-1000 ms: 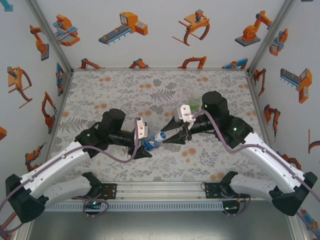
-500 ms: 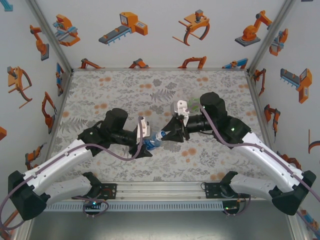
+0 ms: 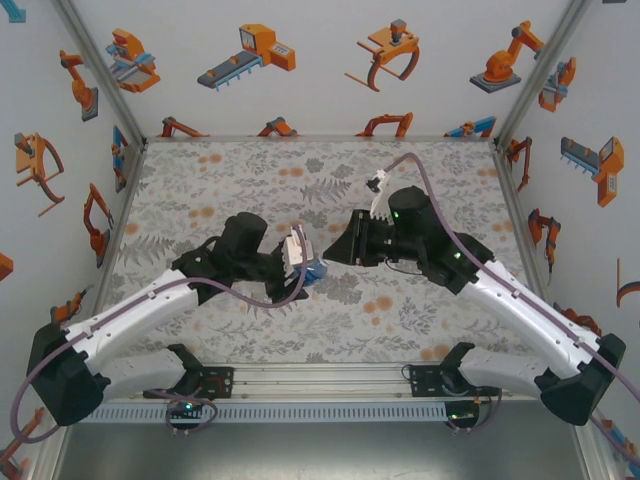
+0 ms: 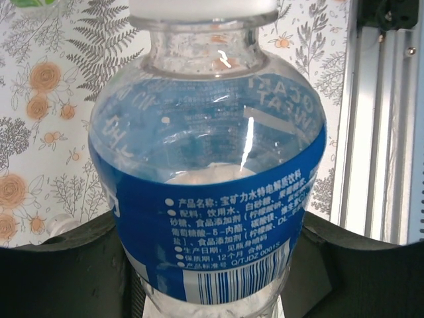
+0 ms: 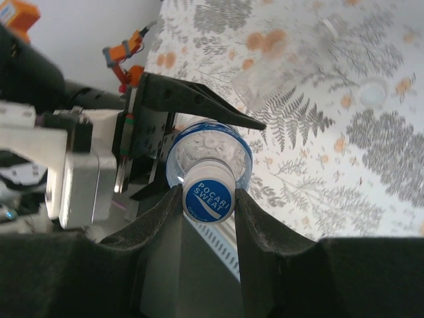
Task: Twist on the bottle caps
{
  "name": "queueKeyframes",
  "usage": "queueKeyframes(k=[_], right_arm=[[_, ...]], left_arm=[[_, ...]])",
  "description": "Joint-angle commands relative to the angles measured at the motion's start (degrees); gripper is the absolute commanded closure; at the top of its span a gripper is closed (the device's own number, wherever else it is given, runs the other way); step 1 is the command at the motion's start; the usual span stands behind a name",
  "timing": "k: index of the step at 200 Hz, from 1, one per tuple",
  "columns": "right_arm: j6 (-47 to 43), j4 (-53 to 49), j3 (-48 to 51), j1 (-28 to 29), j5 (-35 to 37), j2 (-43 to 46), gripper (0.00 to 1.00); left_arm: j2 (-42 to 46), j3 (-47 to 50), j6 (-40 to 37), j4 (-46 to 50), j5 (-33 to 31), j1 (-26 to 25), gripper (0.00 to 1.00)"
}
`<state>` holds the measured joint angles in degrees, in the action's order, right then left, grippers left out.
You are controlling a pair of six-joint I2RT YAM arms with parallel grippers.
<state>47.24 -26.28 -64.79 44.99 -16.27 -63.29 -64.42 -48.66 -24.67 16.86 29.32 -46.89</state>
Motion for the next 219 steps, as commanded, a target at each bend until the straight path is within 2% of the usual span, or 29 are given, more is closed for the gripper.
queueKeyframes(k=[1, 57, 104, 130, 146, 195, 219], right_arm=[[7.96, -9.71, -3.47, 0.52, 7.25, -2.03, 0.96], [5.75, -9.02, -4.31, 0.53, 6.51, -3.33, 0.83], [-1.74, -5.75, -4.72, 0.40, 8.05, -0.69, 0.51], [-9.44, -3.67, -5.43, 0.40, 7.64, 0.99, 0.42], [-14.58, -2.73, -5.80, 0.45, 7.25, 1.91, 0.38], [-31.87, -0.27, -6.19, 0.45, 2.97, 4.39, 0.38], [-40.03, 0.68, -7.10, 0.42, -3.85, 4.88, 0.38]], left_arm=[[-0.30, -3.40, 0.34, -7.78, 1.31, -0.57, 1.00], [-2.13, -4.24, -0.40, -7.67, 3.10, -0.65, 1.00], [-3.05, -4.60, -1.08, -7.43, 4.36, -0.65, 1.00], [-3.11, -4.69, -1.27, -7.13, 5.39, -0.65, 1.00], [-3.05, -4.95, -1.72, -6.34, 5.53, -0.65, 1.00], [-2.55, -5.68, -3.13, -3.46, 9.67, -0.65, 1.00], [-2.64, -7.03, -4.27, -0.18, 13.14, -0.74, 1.00]])
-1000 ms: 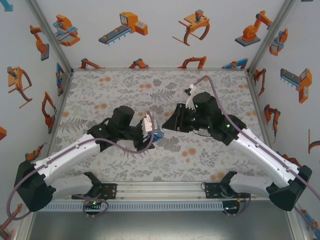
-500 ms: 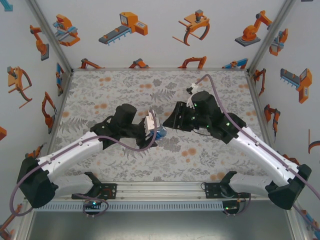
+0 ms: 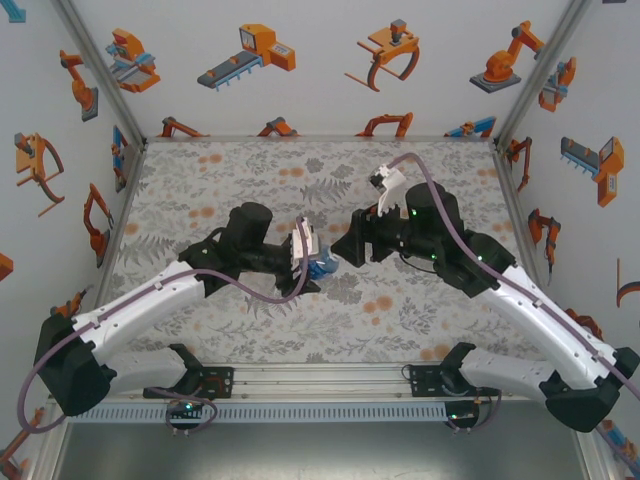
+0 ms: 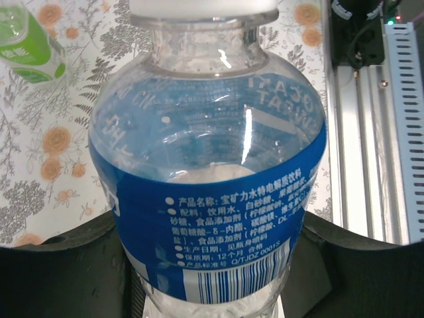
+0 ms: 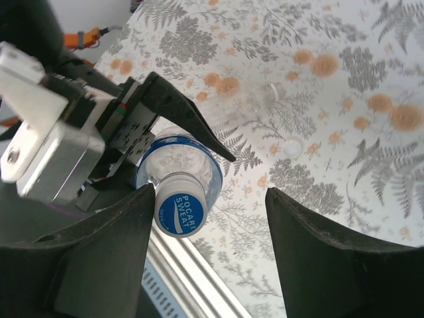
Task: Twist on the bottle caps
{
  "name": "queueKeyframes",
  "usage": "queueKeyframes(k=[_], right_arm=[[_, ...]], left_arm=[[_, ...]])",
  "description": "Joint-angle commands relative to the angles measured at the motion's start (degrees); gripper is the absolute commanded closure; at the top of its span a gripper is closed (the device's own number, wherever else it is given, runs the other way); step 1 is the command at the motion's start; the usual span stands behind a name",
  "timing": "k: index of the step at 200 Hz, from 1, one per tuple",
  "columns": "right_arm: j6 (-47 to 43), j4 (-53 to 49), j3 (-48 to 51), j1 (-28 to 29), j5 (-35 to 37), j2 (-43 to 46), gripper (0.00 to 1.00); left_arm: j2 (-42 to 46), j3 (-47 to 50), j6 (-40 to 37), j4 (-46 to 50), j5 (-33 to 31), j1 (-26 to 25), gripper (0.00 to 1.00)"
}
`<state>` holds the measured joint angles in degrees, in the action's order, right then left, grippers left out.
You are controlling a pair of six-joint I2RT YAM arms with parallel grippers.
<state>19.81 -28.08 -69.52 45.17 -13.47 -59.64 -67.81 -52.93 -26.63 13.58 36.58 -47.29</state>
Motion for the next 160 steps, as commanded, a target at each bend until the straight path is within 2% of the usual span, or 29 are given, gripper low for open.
queueKeyframes(k=[1, 35, 71, 104, 160], right_arm=[[-13.00, 2.53, -2.42, 0.26, -6.96, 1.25, 0.38], [-24.47, 2.67, -2.77, 0.27, -18.91, 2.35, 0.39], [-32.51, 1.52, -2.38, 0.27, -27.05, 3.91, 0.40], [-35.90, -4.10, -3.87, 0.27, -30.10, 3.36, 0.44], [-36.07, -4.59, -2.12, 0.27, -28.04, 3.38, 0.52]], left_arm=[[0.75, -2.78, -2.29, 3.15, 5.96, -0.35, 1.00], [1.30, -2.95, -2.64, 4.30, 8.37, -0.60, 1.00], [1.54, -2.99, -3.01, 5.38, 9.85, -0.78, 1.00], [0.69, -4.14, -3.55, 7.17, 11.36, -1.62, 1.00], [-0.44, -5.37, -4.14, 7.86, 11.99, -2.61, 1.00]])
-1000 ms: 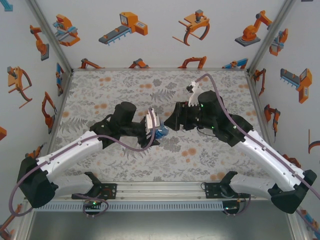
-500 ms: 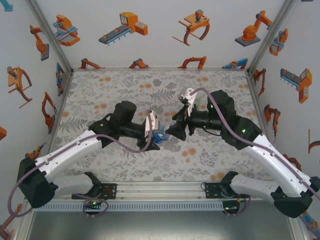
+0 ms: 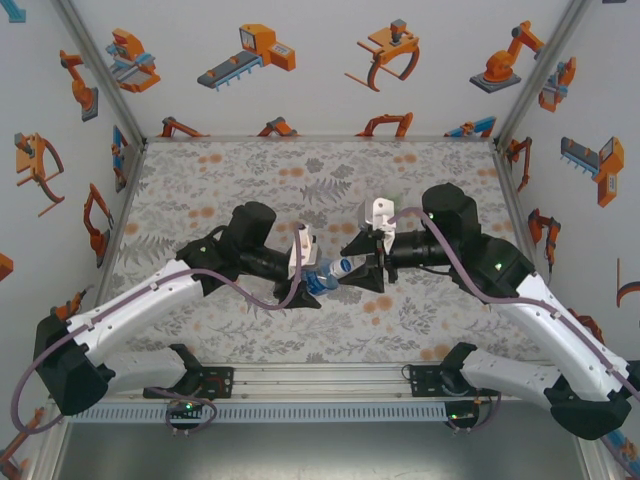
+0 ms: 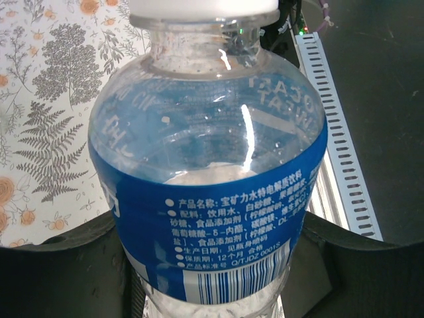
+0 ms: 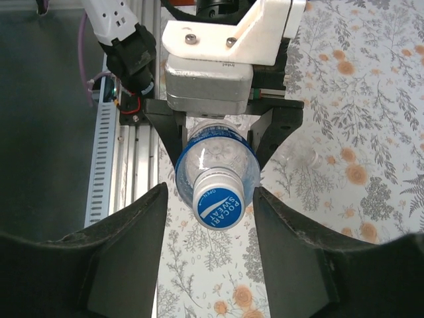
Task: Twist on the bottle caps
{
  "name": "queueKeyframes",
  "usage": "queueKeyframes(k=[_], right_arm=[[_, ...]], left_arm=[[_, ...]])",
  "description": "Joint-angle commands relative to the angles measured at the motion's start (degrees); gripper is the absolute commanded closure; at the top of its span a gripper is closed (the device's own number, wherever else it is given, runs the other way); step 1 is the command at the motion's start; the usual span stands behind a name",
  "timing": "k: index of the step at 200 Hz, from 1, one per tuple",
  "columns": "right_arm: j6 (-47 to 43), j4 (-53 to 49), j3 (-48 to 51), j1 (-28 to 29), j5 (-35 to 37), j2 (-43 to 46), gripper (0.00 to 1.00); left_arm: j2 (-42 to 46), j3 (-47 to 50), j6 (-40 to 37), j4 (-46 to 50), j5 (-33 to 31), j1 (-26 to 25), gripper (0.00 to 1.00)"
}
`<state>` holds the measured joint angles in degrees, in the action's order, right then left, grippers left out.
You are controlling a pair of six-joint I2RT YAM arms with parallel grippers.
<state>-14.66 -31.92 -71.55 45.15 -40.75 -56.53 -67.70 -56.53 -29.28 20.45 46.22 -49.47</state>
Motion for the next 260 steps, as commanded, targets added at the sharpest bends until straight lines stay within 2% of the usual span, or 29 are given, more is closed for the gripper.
queueKeyframes(k=[1, 40, 71, 110, 128, 159, 190, 206, 232, 260], right_arm=[[-1.60, -0.76, -0.09, 0.25, -0.79, 0.24, 0.52], [-1.34, -0.33, 0.09, 0.33, -1.27, -0.15, 0.64], [-0.41, -0.14, 0.43, 0.37, 0.07, -0.57, 0.67], [6.41, 1.02, 0.71, 0.34, 3.95, -1.82, 0.78], [13.81, 2.78, 1.28, 0.37, 8.29, -2.67, 0.82], [30.74, 5.10, 2.71, 0.35, 16.37, -4.78, 1.00], [50.64, 0.55, 2.80, 0.29, 27.28, -5.94, 1.00], [61.14, 0.28, 4.06, 0.29, 29.67, -5.48, 1.00], [71.41, -2.49, 4.06, 0.32, 33.77, -5.30, 1.00], [75.53, 0.94, 5.21, 0.29, 33.28, -5.23, 1.00]], left_arm=[[-0.57, -1.84, -1.53, 1.04, 2.37, -0.44, 1.00], [-0.44, -1.80, -1.53, 1.13, 1.94, -0.45, 1.00], [-0.04, -1.78, -1.74, 1.09, 1.43, -0.45, 1.00], [-0.66, -1.91, -1.51, 0.18, 0.68, -0.45, 1.00], [-1.06, -1.91, -1.05, -0.49, -1.68, -0.56, 1.00], [-1.20, -0.86, -0.03, -2.92, -9.23, -0.54, 1.00], [-0.95, 0.36, 1.10, -6.71, -13.38, -0.54, 1.00], [-1.17, 0.90, 1.46, -8.22, -14.52, -0.54, 1.00], [-1.99, 0.90, 1.81, -9.10, -14.80, -0.54, 1.00], [-2.86, 0.90, 2.13, -9.63, -14.60, -0.54, 1.00]])
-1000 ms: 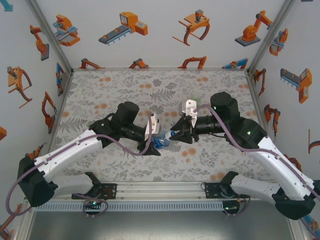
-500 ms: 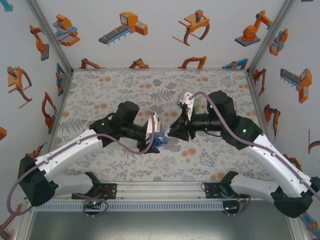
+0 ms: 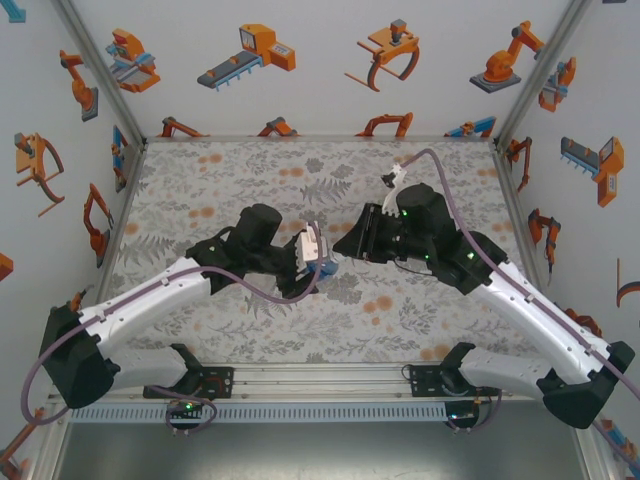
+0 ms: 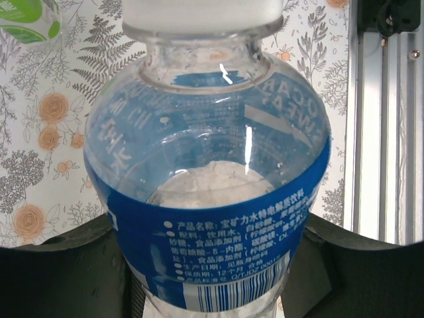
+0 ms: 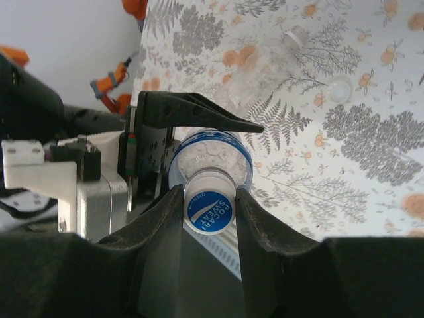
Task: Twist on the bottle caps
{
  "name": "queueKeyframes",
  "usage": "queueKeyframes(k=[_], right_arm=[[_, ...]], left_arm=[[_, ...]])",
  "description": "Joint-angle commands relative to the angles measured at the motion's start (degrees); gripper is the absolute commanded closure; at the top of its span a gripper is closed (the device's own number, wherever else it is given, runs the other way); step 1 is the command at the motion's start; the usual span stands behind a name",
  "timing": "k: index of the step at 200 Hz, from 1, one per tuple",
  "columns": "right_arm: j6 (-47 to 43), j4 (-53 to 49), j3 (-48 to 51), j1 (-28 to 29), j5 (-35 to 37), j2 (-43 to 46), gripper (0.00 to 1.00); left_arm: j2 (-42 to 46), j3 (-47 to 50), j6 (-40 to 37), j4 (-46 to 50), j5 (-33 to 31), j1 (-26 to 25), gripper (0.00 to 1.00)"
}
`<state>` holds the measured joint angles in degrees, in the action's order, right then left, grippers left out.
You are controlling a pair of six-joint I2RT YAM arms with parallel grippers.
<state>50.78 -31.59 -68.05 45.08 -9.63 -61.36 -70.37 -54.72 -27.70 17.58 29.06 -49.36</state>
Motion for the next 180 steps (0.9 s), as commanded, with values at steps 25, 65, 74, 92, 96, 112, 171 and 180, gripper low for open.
queueKeyframes(k=[25, 65, 74, 92, 96, 112, 171, 180], right_arm=[[8.15, 0.63, 0.80, 0.32, 2.68, -0.89, 0.91], [-1.41, 2.45, -1.74, 0.36, 2.98, -0.25, 0.56], [-4.82, 3.64, -2.36, 0.34, 1.46, -0.18, 0.50], [-14.21, 5.06, -4.19, 0.34, -3.23, -0.45, 0.46], [-16.76, 5.47, -4.43, 0.36, -4.54, -0.38, 0.46], [-26.28, 6.79, -4.42, 0.36, -9.78, 0.17, 0.44], [-51.00, 3.98, -3.81, 0.36, -22.31, 3.23, 0.44], [-54.25, 4.11, -2.97, 0.36, -24.12, 3.99, 0.44]], left_arm=[[-0.47, -1.00, 0.66, -6.77, 3.11, -0.69, 1.00], [-0.55, -1.13, 0.19, -5.13, 3.88, -0.65, 1.00], [-0.54, -1.11, 0.06, -4.77, 4.13, -0.65, 1.00], [-0.56, -1.31, -0.16, -4.02, 4.92, -0.67, 1.00], [-0.54, -1.34, -0.25, -3.93, 5.16, -0.65, 1.00], [-0.39, -1.27, -0.46, -3.59, 6.45, -0.65, 1.00], [-0.45, -1.05, -2.50, -2.36, 14.55, -0.69, 1.00], [-0.56, -1.14, -2.67, -2.25, 16.07, -0.69, 1.00]])
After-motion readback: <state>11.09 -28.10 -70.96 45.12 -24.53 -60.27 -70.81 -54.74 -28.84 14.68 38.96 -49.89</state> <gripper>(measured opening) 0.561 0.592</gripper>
